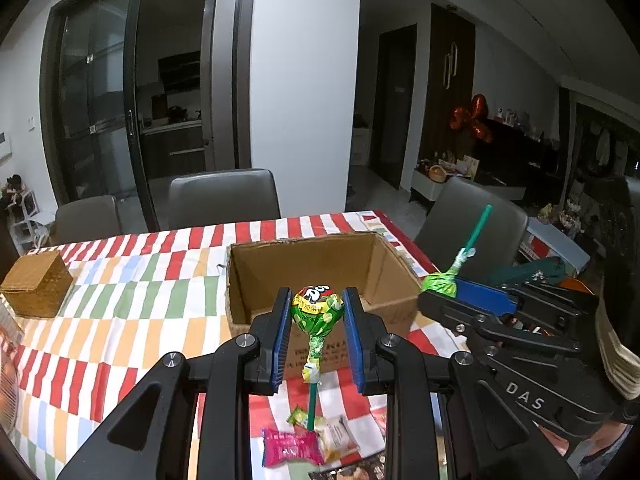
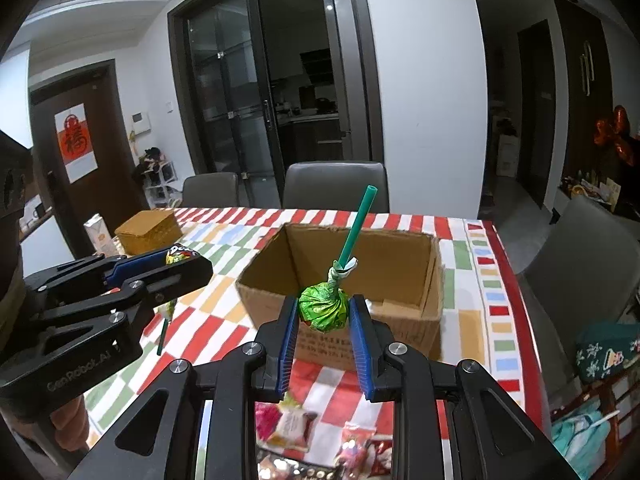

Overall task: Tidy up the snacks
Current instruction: 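Lower both lollipops into the box and open both tools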

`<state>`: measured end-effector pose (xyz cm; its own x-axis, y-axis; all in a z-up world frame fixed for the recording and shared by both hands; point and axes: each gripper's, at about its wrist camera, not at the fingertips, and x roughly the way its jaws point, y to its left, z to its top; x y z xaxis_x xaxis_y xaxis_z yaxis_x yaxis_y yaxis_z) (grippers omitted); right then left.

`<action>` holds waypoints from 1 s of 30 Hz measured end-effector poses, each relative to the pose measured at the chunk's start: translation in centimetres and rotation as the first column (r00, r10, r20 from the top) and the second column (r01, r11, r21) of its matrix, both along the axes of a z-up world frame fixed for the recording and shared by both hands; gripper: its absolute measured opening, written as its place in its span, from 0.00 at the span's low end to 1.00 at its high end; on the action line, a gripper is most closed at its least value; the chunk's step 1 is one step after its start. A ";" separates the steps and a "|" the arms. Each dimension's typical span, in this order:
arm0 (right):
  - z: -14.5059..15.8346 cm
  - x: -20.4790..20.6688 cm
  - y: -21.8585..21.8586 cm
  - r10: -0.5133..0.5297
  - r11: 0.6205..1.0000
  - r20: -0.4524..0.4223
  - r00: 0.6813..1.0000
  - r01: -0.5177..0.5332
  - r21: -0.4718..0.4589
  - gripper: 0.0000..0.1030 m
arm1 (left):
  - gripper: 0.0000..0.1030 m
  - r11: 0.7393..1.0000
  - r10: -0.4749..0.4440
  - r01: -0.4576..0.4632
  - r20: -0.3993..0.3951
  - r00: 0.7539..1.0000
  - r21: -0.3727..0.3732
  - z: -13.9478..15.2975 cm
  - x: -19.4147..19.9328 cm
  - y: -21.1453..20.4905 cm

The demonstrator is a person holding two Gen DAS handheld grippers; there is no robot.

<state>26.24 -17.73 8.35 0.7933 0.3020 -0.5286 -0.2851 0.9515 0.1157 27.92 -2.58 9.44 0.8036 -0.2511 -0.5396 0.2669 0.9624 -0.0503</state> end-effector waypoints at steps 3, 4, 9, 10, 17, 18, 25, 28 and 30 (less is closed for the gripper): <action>-0.1 1.6 -0.5 -0.016 1.000 -0.016 1.000 0.016 -0.002 0.26 | 0.25 1.000 0.004 -0.004 -0.009 1.000 0.005 0.1 1.6 0.0; -0.1 2.1 -0.6 -0.020 1.000 -0.023 1.000 0.020 -0.003 0.26 | 0.25 1.000 0.004 -0.004 -0.009 1.000 0.011 0.1 2.2 -0.2; -0.3 5.0 -1.3 -0.043 0.999 -0.055 0.998 0.042 -0.018 0.26 | 0.25 1.000 0.007 -0.007 -0.023 1.000 0.018 0.1 4.9 -0.3; -0.4 5.8 -1.4 -0.047 0.999 -0.065 0.997 0.046 -0.024 0.26 | 0.25 1.000 0.006 -0.006 -0.030 1.000 0.017 0.0 5.5 -0.2; -0.7 8.8 -1.3 -0.052 0.998 -0.110 0.993 0.047 -0.048 0.26 | 0.25 1.000 0.014 -0.013 -0.096 0.995 0.007 -0.9 9.9 -0.4; -0.8 9.2 -1.3 -0.054 0.998 -0.119 0.992 0.048 -0.052 0.26 | 0.25 1.000 0.013 -0.013 -0.105 0.994 0.005 -1.1 10.3 -0.4; -2.3 11.4 -0.8 -0.050 0.997 -0.167 0.985 0.038 -0.073 0.26 | 0.25 0.999 0.031 -0.027 -0.161 0.986 0.027 -2.4 12.9 -0.9; -2.7 11.9 -0.7 -0.048 0.997 -0.177 0.983 0.035 -0.072 0.26 | 0.25 0.999 0.034 -0.027 -0.177 0.984 0.037 -2.9 13.5 -1.3; -2.9 12.3 -0.8 -0.053 0.997 -0.184 0.982 0.041 -0.069 0.26 | 0.25 0.998 0.038 -0.030 -0.184 0.982 0.049 -3.1 13.9 -1.5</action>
